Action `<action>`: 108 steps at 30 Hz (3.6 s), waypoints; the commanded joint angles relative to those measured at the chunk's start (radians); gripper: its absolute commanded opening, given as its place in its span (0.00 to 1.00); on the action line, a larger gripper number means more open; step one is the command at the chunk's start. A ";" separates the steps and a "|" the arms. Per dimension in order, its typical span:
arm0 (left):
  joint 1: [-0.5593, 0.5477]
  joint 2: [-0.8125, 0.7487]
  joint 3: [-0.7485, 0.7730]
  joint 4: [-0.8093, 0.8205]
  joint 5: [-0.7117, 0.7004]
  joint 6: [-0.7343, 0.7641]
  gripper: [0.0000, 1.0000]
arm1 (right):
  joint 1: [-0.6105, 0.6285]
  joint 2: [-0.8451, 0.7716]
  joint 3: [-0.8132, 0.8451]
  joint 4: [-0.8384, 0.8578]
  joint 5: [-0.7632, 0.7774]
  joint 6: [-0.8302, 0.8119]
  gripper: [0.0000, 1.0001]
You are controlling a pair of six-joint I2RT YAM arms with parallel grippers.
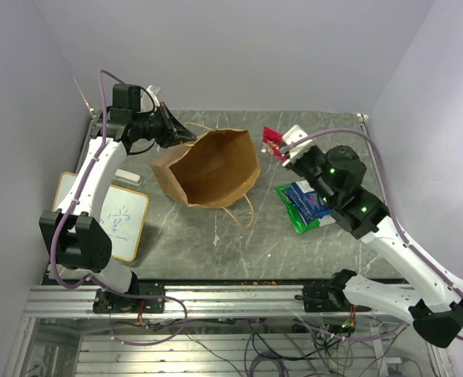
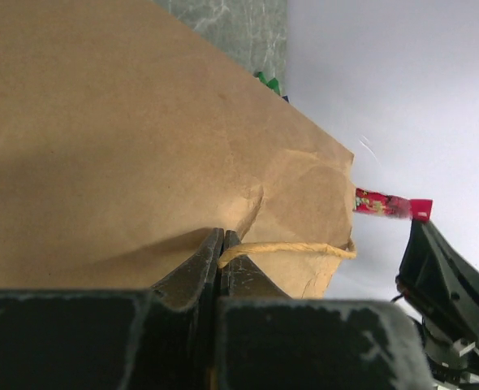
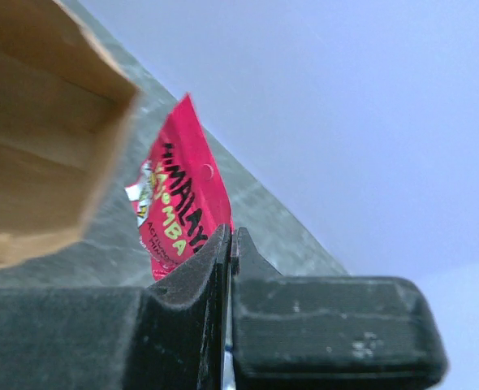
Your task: Take the snacks out of the paper bag
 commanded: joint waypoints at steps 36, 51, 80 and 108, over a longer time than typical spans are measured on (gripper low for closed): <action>0.012 -0.027 -0.020 0.029 0.046 -0.007 0.07 | -0.376 -0.194 -0.399 -0.348 -0.123 -0.200 0.00; 0.012 -0.038 -0.027 0.036 0.048 -0.012 0.07 | -0.376 -0.196 -0.461 -0.382 -0.216 -0.179 0.00; -0.086 -0.032 0.021 0.427 0.113 -0.367 0.07 | -0.376 -0.167 -0.269 0.022 -0.143 0.228 1.00; 0.128 -0.009 -0.001 0.557 0.094 -0.599 0.07 | -0.376 -0.071 -0.244 0.105 -0.118 0.501 1.00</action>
